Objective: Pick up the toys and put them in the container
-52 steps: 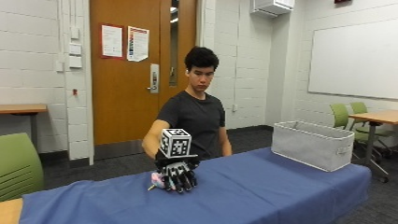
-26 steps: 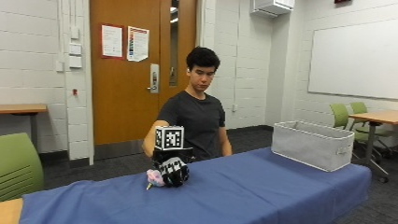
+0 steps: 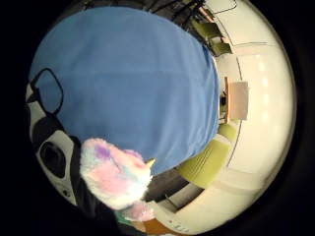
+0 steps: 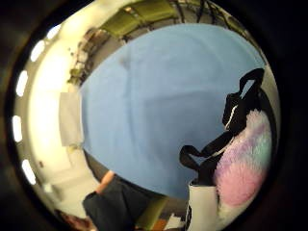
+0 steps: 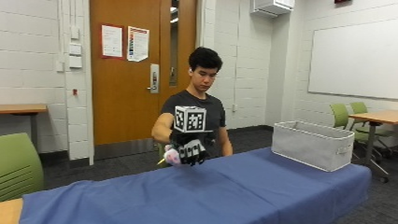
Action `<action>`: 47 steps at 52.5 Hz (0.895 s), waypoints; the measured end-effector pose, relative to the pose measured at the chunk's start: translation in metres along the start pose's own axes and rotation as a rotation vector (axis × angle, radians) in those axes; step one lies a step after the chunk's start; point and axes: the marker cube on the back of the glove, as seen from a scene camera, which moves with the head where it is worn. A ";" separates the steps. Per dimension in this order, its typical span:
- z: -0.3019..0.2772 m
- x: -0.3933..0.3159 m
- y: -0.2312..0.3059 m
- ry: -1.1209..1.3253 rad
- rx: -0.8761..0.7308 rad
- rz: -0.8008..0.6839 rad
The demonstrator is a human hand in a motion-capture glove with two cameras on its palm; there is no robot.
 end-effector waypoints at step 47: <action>-0.289 -0.531 -0.010 -0.117 0.394 -0.627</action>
